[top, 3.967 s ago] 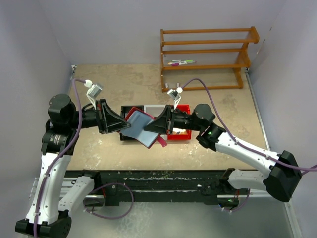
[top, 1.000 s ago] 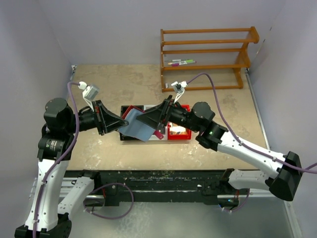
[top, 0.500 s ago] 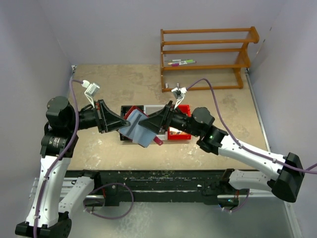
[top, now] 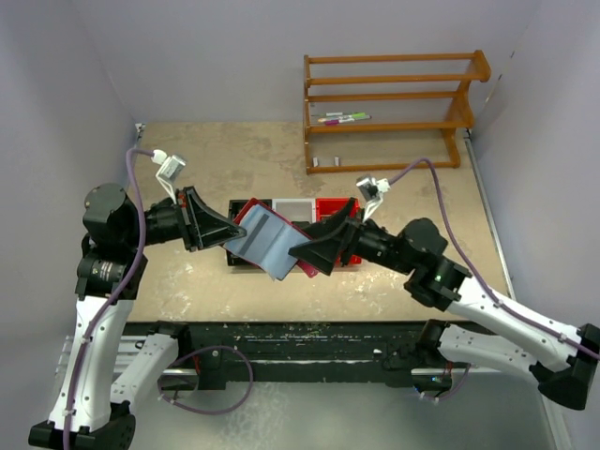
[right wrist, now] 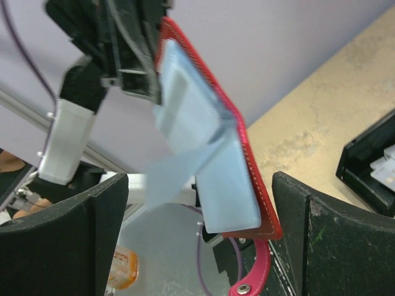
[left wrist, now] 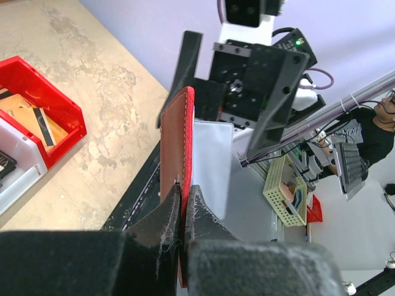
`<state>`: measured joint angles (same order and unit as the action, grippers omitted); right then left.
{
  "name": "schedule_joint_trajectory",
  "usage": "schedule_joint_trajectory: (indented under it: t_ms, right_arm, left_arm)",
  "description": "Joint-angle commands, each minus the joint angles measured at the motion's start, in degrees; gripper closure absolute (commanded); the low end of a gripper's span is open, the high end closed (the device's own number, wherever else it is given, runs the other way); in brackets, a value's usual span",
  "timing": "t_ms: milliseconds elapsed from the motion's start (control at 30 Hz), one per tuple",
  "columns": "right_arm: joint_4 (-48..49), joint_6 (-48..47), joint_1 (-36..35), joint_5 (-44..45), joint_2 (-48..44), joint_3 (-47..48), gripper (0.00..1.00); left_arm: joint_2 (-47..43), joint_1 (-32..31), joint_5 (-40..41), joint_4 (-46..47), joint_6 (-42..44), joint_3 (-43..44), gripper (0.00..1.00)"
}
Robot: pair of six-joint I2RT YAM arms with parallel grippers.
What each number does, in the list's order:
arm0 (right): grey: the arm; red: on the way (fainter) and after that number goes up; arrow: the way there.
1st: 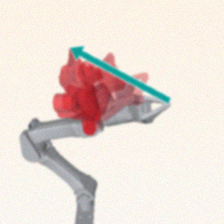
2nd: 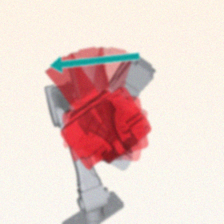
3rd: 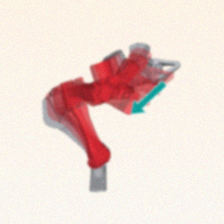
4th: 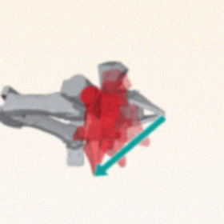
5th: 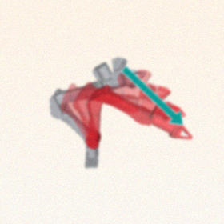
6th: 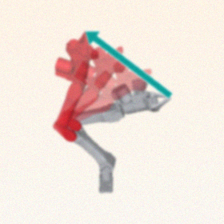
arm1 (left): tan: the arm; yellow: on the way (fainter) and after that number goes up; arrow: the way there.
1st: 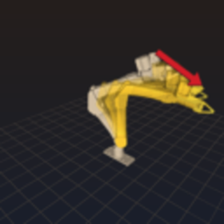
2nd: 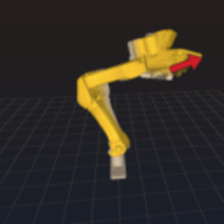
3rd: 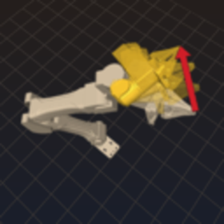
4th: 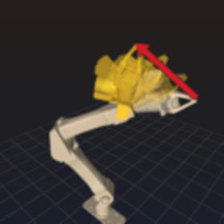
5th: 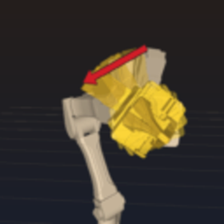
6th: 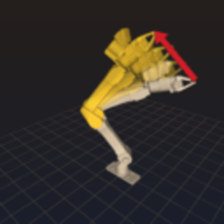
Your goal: Take the credit cards out of the card holder
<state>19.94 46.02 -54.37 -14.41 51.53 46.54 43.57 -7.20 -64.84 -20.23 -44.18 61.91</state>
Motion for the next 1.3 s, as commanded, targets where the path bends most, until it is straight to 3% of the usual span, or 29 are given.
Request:
schedule_joint_trajectory:
  t_ms: [0,200,300,400,733,933,1267]
  right_arm:
    - [3.12,-2.09,-0.25,1.46,-2.78,0.52,0.00]
    - [4.59,-2.77,-0.24,1.00,6.82,8.34,0.01]
    - [-0.52,-3.51,-0.31,1.20,12.60,15.16,0.00]
    - [0.24,-3.00,-0.33,1.15,14.45,14.95,0.01]
    - [19.62,3.36,-0.28,-8.91,12.45,1.73,0.47]
    - [20.56,4.22,-0.28,-10.75,13.33,2.58,0.80]
    - [21.72,4.52,-0.34,-8.94,11.55,1.37,0.84]
  left_arm:
    - [0.32,-0.17,0.08,3.47,-0.15,0.46,1.00]
    - [0.26,-0.09,-0.24,3.48,-0.13,0.32,1.00]
    - [0.29,-0.18,-0.53,3.49,-0.22,0.40,1.00]
    - [0.18,-0.16,-1.00,3.61,-0.43,0.82,1.00]
    - [-0.01,-0.15,-2.25,7.27,-4.83,-0.48,1.00]
    - [-0.28,-0.10,-2.24,8.01,-5.87,-1.12,1.00]
    - [-0.47,-0.15,-3.12,8.18,-7.77,-2.64,0.81]
